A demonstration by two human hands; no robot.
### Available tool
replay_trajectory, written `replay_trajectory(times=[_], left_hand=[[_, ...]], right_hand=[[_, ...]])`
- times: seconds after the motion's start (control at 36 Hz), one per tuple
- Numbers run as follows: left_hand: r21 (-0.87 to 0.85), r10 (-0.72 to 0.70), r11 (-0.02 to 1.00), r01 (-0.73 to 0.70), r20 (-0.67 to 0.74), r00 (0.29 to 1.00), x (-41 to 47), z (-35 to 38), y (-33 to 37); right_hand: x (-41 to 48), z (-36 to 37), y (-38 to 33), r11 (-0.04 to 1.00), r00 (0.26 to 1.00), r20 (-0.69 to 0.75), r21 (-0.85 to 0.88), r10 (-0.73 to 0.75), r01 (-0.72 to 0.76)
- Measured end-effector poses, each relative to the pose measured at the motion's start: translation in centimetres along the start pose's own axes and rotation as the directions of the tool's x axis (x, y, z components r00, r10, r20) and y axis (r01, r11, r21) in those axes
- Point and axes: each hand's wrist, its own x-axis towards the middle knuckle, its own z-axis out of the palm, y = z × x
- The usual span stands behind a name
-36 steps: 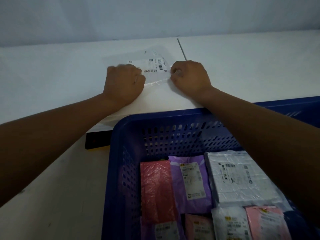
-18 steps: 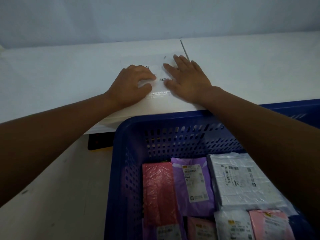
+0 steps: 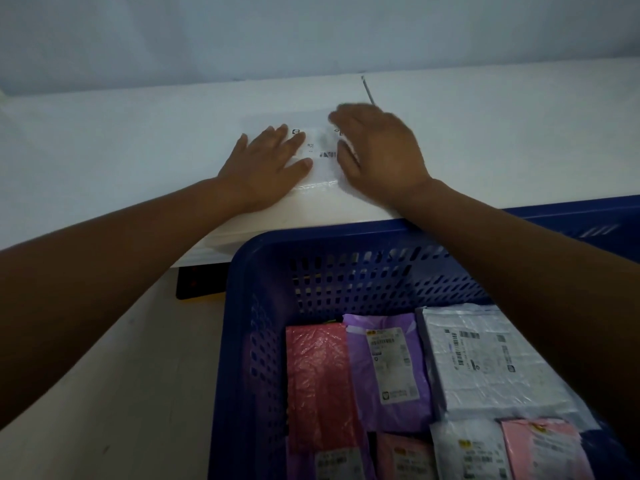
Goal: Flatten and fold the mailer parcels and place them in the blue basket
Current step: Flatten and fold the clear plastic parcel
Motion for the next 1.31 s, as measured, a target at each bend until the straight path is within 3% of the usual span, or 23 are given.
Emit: replay_trajectory(times=[0.06,0.14,0.19,0.28,0.5,0.69,0.78,1.14,1.22,1.31], left_hand=[[0.004,0.006,1.000,-0.006,-0.001,1.000,0.0,0.0,0.0],[0.149,0.041,0.989,-0.023,-0.117,0.992,-0.2,0.4,0.1],[0.220,0.076,0.975,-0.036,-0.177,0.981,-0.2,0.4,0.2],[0.109,0.074,0.992,-0.067,-0.068,0.995,-0.2,0.2,0.0],[0.032,0.011,0.999,-0.010,-0.033,0.999,-0.1,0.2,0.2],[0.078,0.042,0.996,-0.038,-0.053,0.998,-0.1,0.2,0.2],[0.086,0.075,0.994,-0.072,-0.039,0.996,-0.2,0.0,0.1],[0.042,-0.143,0.988,0.145,-0.056,0.988,-0.1,0.3,0.3],[0.054,-0.182,0.981,0.186,-0.072,0.981,-0.2,0.3,0.3],[0.106,-0.060,0.991,0.077,-0.156,0.986,-0.4,0.1,0.4]], right_hand=[[-0.1,0.3,0.6,0.984,0.983,-0.065,-0.023,0.174,-0.176],[-0.1,0.8,1.2,0.931,0.929,0.078,-0.079,0.361,-0.356],[0.2,1.2,1.3,0.952,0.922,0.238,-0.090,0.305,-0.292],[0.5,1.4,1.3,0.985,0.895,0.413,-0.036,0.167,-0.167],[0.6,0.8,1.2,0.994,0.847,0.522,-0.036,0.104,-0.100],[0.5,0.6,0.8,0.999,0.887,0.462,-0.009,-0.026,0.034],[0.5,0.9,0.9,1.000,0.881,0.473,-0.011,0.019,-0.015],[0.7,1.6,1.5,0.998,0.855,0.516,0.003,0.056,-0.067],[0.5,1.3,1.4,0.998,0.903,0.427,0.027,0.047,-0.065],[0.2,1.1,1.2,0.985,0.964,0.200,-0.011,0.172,-0.174]])
